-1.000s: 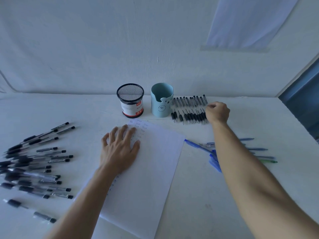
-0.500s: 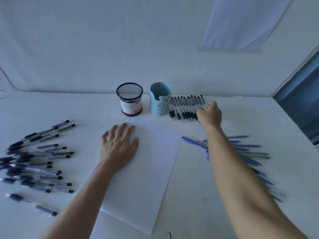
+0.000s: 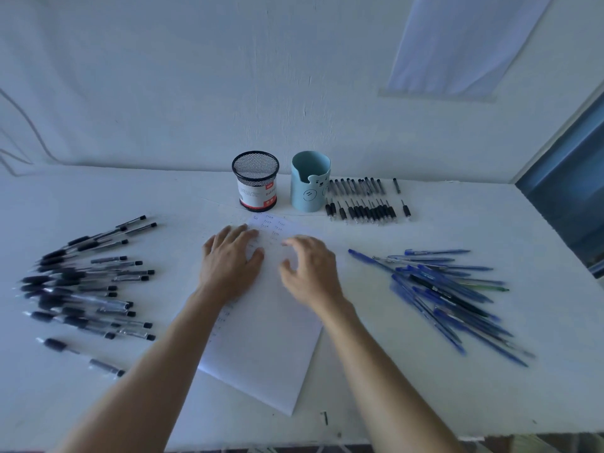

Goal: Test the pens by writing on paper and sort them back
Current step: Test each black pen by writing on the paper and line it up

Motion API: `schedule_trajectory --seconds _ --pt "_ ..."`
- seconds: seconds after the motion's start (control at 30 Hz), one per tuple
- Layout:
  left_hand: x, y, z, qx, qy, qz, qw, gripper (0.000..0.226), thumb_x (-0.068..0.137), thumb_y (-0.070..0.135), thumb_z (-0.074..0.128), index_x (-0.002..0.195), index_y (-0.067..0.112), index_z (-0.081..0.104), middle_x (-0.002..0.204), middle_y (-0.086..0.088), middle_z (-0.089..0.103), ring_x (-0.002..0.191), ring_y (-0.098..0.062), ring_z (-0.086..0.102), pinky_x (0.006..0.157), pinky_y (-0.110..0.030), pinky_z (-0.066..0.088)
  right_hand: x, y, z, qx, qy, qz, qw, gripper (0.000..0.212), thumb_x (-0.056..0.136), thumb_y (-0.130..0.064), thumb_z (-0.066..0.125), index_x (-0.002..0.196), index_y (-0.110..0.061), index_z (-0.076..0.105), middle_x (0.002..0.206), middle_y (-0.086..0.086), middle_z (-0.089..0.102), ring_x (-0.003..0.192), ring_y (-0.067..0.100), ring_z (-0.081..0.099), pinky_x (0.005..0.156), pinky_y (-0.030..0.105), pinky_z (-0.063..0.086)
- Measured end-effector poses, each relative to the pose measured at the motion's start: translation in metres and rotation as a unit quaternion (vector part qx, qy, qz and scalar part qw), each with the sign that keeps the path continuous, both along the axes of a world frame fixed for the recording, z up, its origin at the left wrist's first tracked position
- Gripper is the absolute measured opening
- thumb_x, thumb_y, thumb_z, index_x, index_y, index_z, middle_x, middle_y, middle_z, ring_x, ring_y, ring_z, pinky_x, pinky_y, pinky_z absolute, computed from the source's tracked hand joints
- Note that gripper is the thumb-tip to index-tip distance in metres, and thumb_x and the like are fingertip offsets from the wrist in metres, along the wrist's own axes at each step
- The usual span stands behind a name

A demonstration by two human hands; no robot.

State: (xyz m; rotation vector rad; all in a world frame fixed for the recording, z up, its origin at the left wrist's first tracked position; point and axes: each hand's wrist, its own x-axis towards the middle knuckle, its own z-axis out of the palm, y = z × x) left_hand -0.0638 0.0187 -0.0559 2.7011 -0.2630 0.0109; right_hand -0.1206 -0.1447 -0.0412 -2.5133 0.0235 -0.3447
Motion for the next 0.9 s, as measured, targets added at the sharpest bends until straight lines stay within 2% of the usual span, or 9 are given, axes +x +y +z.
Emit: schedule_trajectory --seconds 0.07,0.13,0.2,0.3,0.4,0.47,0.6,0.73,0.9 --pt "-0.003 0.002 0.012 -0.087 0.018 0.018 0.996 0.057 0.085 0.046 0.041 0.133 0.023 0.060 0.142 0.000 0.056 0.137 -0.024 0.041 0.112 -0.035 0.025 -0.007 0.014 -0.009 -0.029 0.024 0.027 0.999 0.048 0.081 -0.035 0.045 0.119 -0.016 0.068 0.125 0.006 0.064 0.123 0.029 0.054 0.104 0.047 0.041" --pt "-0.006 0.008 0.025 -0.177 0.051 0.054 0.981 0.041 0.089 0.027 0.049 0.127 0.023 0.064 0.129 -0.003 0.063 0.118 -0.025 0.054 0.096 -0.032 0.040 -0.013 0.019 -0.012 -0.068 0.071 0.048 0.994 0.055 0.086 -0.039 0.041 0.133 -0.018 0.059 0.145 0.007 0.050 0.140 0.030 0.038 0.117 0.050 0.024" --pt "-0.006 0.020 0.033 -0.216 0.069 0.066 0.972 0.040 0.091 0.011 0.051 0.124 0.027 0.066 0.126 0.001 0.065 0.111 -0.021 0.057 0.091 -0.028 0.042 -0.017 0.019 -0.013 -0.093 0.090 0.058 0.990 0.063 0.088 -0.045 0.027 0.142 -0.020 0.049 0.156 0.007 0.038 0.147 0.030 0.026 0.121 0.048 0.012" --pt "-0.011 0.040 0.034 -0.154 0.028 0.039 0.987 0.036 0.089 0.005 0.056 0.119 0.020 0.070 0.122 -0.002 0.069 0.116 -0.024 0.060 0.098 -0.030 0.042 -0.018 0.019 -0.013 -0.108 0.088 0.062 0.988 0.076 0.082 -0.051 0.013 0.145 -0.021 0.044 0.159 0.007 0.033 0.149 0.030 0.022 0.121 0.048 0.009" --pt "-0.020 0.060 0.026 -0.075 -0.045 0.032 0.996 0.031 0.086 0.004 0.061 0.112 0.017 0.071 0.115 -0.004 0.070 0.113 -0.029 0.058 0.100 -0.043 0.042 -0.019 0.020 -0.012 -0.134 0.123 0.065 0.981 0.060 0.095 -0.046 0.025 0.151 -0.024 0.032 0.164 0.003 0.020 0.153 0.026 0.010 0.122 0.047 0.000" --pt "-0.027 0.073 0.025 0.005 -0.061 0.078 0.995 0.032 0.084 0.007 0.060 0.112 0.019 0.069 0.117 -0.004 0.067 0.115 -0.027 0.052 0.098 -0.046 0.037 -0.020 0.019 -0.013 -0.152 0.139 0.071 0.976 0.057 0.101 -0.041 0.033 0.155 -0.027 0.023 0.167 0.000 0.010 0.154 0.022 0.002 0.121 0.049 -0.005" --pt "-0.036 0.094 0.026 0.081 -0.026 0.201 0.976 0.040 0.083 0.014 0.058 0.123 0.020 0.062 0.131 -0.010 0.054 0.125 -0.032 0.040 0.103 -0.051 0.029 -0.022 0.019 -0.011 -0.165 0.156 0.081 0.970 0.057 0.103 -0.041 0.029 0.157 -0.028 0.015 0.167 -0.002 0.001 0.153 0.020 -0.005 0.122 0.050 -0.008" --pt "-0.038 0.107 0.023 0.076 -0.019 0.244 0.967 0.041 0.086 0.014 0.061 0.126 0.011 0.063 0.132 -0.017 0.054 0.125 -0.038 0.041 0.104 -0.051 0.031 -0.024 0.021 -0.011 -0.165 0.145 0.072 0.973 0.057 0.103 -0.041 0.030 0.156 -0.027 0.017 0.167 -0.001 0.002 0.154 0.021 -0.004 0.122 0.051 -0.007" --pt "-0.036 0.112 0.020 0.052 -0.051 0.240 0.968 0.023 0.091 0.007 0.060 0.107 0.003 0.075 0.119 -0.019 0.062 0.114 -0.040 0.048 0.096 -0.049 0.037 -0.025 0.021 -0.010 -0.162 0.146 0.072 0.973 0.056 0.102 -0.040 0.030 0.155 -0.027 0.018 0.167 0.000 0.003 0.154 0.022 -0.003 0.122 0.051 -0.006"
